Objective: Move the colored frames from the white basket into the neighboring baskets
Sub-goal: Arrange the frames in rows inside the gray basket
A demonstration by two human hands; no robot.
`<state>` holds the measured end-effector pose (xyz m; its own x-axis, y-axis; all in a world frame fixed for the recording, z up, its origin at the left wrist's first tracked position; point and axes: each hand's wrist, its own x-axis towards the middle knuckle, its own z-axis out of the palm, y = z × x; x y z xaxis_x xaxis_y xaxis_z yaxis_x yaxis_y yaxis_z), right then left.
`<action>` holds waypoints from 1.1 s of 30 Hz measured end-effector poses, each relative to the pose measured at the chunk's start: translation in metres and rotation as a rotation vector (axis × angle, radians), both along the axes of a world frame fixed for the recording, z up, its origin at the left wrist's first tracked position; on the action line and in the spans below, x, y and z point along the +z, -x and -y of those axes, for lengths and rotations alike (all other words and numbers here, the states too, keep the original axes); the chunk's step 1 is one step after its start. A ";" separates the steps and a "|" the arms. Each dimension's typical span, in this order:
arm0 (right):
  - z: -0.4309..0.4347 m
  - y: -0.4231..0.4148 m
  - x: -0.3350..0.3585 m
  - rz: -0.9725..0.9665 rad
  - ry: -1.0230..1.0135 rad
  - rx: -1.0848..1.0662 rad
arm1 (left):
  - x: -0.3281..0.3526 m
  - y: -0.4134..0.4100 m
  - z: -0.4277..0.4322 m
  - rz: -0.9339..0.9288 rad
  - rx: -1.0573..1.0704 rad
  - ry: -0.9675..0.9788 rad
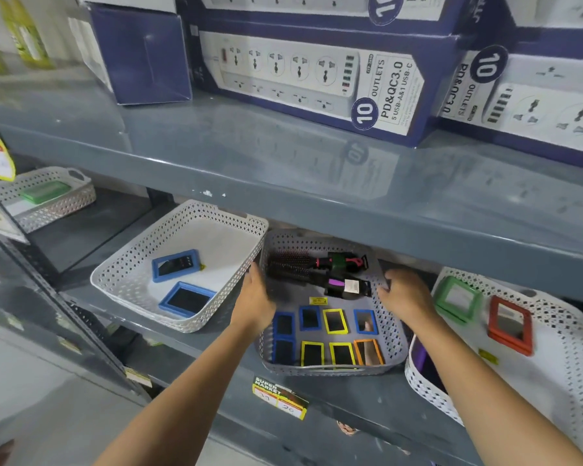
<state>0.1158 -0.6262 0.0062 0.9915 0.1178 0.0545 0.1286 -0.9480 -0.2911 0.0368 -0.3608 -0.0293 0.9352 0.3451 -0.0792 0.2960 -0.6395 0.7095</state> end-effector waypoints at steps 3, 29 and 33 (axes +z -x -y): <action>0.000 0.008 -0.005 -0.079 -0.028 -0.087 | -0.006 -0.011 -0.005 -0.036 -0.044 -0.003; -0.058 0.066 0.012 -0.059 0.109 -0.011 | 0.005 -0.041 -0.026 -0.045 -0.325 -0.125; -0.100 0.068 -0.015 -0.279 0.102 0.261 | 0.003 -0.039 -0.026 -0.028 -0.328 -0.105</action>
